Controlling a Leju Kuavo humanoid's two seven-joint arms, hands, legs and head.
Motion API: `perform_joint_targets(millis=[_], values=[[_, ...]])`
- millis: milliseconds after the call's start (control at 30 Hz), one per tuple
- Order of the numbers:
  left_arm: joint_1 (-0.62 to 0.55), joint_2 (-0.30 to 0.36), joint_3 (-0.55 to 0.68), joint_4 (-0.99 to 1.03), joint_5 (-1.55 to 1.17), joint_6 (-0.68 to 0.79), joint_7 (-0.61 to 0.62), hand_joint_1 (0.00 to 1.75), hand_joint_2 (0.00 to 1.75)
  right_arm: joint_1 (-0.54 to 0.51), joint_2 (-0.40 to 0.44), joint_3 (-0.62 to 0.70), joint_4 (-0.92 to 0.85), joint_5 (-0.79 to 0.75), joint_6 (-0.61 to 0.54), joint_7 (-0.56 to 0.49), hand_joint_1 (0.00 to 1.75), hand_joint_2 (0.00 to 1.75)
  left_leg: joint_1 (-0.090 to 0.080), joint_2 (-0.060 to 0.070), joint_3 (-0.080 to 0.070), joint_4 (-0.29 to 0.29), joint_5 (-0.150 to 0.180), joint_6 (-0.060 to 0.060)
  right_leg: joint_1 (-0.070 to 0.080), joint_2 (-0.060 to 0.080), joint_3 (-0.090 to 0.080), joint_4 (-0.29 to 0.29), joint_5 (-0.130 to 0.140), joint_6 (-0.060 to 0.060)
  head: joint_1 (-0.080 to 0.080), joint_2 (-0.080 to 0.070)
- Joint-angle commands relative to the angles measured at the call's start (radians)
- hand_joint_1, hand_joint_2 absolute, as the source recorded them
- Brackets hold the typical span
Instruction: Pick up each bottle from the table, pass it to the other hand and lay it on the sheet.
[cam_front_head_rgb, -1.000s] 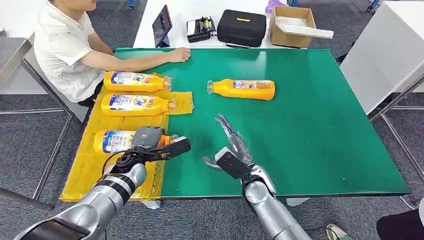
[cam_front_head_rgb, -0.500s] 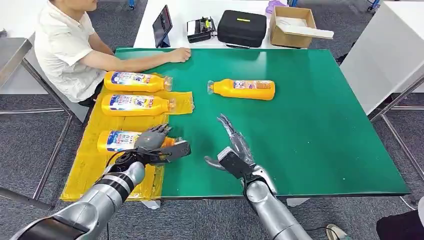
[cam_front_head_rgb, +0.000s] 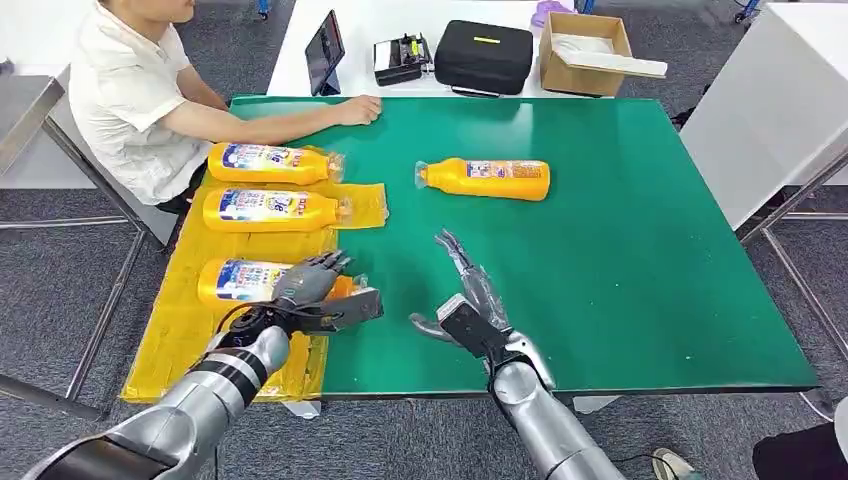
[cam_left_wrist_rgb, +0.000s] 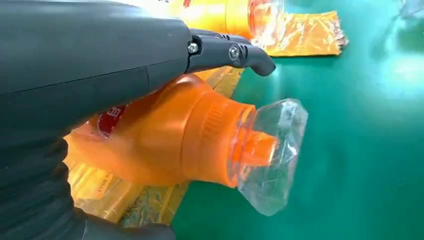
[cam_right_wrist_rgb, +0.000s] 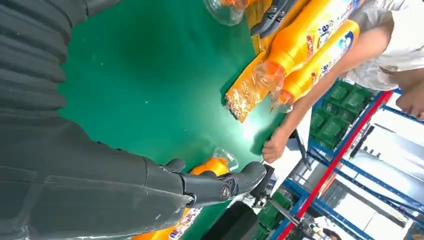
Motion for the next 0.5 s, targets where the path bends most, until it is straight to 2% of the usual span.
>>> perform_joint_targets(millis=[33,200,267,367,500], values=[[0.003,-0.002,0.011,0.006,0.020,0.024,-0.031,0.00,1.75,-0.032,-0.014,-0.008,0.050,0.001,0.007,-0.002,0.00,1.75,0.001,0.002,0.002,0.000,-0.001,0.000,0.001,0.001,0.002,-0.001,0.000,-0.003,0.000,0.000],[0.048,-0.019,-0.015,-0.123,0.041,0.165,-0.142,0.00,1.75,-0.011,-0.025,-0.015,0.025,0.009,-0.012,-0.008,0.00,1.75,0.002,0.002,0.004,0.001,-0.003,-0.001,0.003,-0.001,0.004,0.000,-0.002,-0.005,0.000,0.000],[0.134,-0.021,-0.004,-0.273,0.134,0.289,-0.279,0.00,1.75,-0.003,-0.021,-0.025,0.020,-0.011,-0.015,-0.026,0.00,1.75,0.000,0.001,0.002,0.000,-0.001,0.000,0.001,-0.001,0.001,-0.001,-0.001,-0.002,0.000,0.000],[0.226,-0.017,-0.028,-0.426,0.241,0.399,-0.394,0.00,1.75,-0.005,-0.022,-0.013,0.030,-0.015,-0.025,-0.035,0.00,1.75,0.000,0.002,0.004,0.000,-0.002,0.000,0.001,0.000,0.003,-0.001,-0.002,-0.004,0.000,0.000],[0.272,-0.004,-0.067,-0.541,0.299,0.470,-0.422,0.00,1.75,-0.006,-0.027,-0.003,0.034,-0.017,-0.037,-0.040,0.00,1.75,0.001,0.005,0.006,0.001,-0.004,-0.001,0.002,0.002,0.006,-0.001,-0.003,-0.006,0.000,0.000]])
